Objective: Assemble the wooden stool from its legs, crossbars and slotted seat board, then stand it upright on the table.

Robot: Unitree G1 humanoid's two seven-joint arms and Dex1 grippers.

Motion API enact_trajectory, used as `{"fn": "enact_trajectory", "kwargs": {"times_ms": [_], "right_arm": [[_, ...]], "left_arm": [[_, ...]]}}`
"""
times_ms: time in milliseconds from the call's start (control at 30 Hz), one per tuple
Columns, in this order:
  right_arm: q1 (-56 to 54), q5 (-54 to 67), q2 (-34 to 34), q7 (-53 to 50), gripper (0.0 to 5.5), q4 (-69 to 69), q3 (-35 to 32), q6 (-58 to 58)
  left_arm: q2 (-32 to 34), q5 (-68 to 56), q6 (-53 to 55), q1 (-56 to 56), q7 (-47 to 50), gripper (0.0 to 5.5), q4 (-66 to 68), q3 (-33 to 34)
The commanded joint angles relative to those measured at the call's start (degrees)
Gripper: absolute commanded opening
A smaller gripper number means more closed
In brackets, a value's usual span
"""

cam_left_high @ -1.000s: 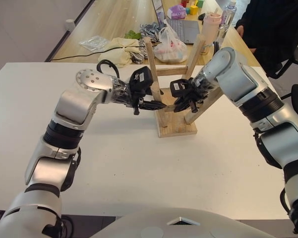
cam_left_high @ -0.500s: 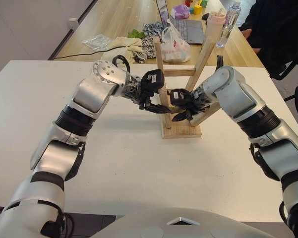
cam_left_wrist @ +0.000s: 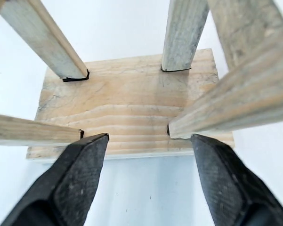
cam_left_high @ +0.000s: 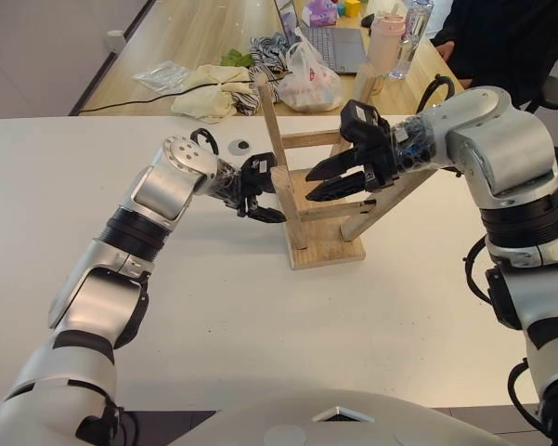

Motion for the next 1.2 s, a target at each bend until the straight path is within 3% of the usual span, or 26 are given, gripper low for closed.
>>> {"fn": "enact_trajectory", "kwargs": {"times_ms": [33, 167, 233, 300, 400, 533, 600, 767, 900, 1000, 1100, 1200], "right_arm": [[-0.91, 0.63, -1.79, -2.03, 1.77, -1.83, -0.34, -0.95], [-5.24, 3.05, -1.60, -11.69, 1.82, 1.83, -13.43, 1.57], [-7.27, 4.41, 0.13, -23.58, 1.82, 6.38, -26.66, 2.77], [-4.08, 5.38, 0.44, -31.59, 1.66, 6.85, -36.11, 2.54], [9.10, 3.50, 0.76, -37.79, 1.12, 3.91, -39.56, -0.85], [25.40, -5.18, 7.99, -49.46, 0.38, 9.02, -33.28, -16.89], [31.35, -11.05, 11.02, -55.46, 0.12, 11.03, -27.72, -25.65], [38.91, -10.78, 24.25, -60.67, 0.00, 0.22, -15.91, -20.67], [38.40, -13.48, 25.59, -59.07, 0.00, -5.35, -4.14, -16.17], [34.37, -14.45, 25.62, -54.26, 0.00, -6.00, 3.72, -14.67], [31.24, -16.20, 26.97, -53.48, 0.00, -3.12, 7.25, -15.85], [30.97, -17.80, 26.13, -54.88, 0.00, -2.59, 8.13, -17.67]], "left_arm": [[0.31, -0.02, 0.58, 0.73, 1.17, 3.19, -0.88, 2.62], [3.41, -1.36, 3.05, 7.91, 8.73, 3.01, -9.50, 11.48], [3.24, -2.24, 6.41, 15.48, 16.76, 2.64, -17.25, 19.02], [-0.47, -4.45, 12.48, 22.23, 24.55, 2.38, -25.85, 25.84], [-9.11, -6.63, 19.93, 28.61, 36.13, 1.84, -35.24, 30.24], [-24.71, -5.92, 23.18, 32.17, 52.93, 1.21, -37.07, 30.35], [-29.21, -5.51, 23.53, 33.88, 57.71, 0.99, -36.82, 28.62], [-34.38, -5.25, 23.86, 36.15, 63.63, 0.21, -36.75, 26.24], [-34.63, -3.96, 18.64, 28.24, 65.95, 0.21, -27.05, 27.78], [-30.84, -1.72, 8.16, 15.64, 65.61, 0.21, -6.74, 30.45], [-27.43, 0.51, -0.68, 8.35, 65.62, 0.21, 9.70, 31.11], [-24.42, 0.58, -6.56, 7.50, 66.96, 0.21, 16.95, 33.75]]}}
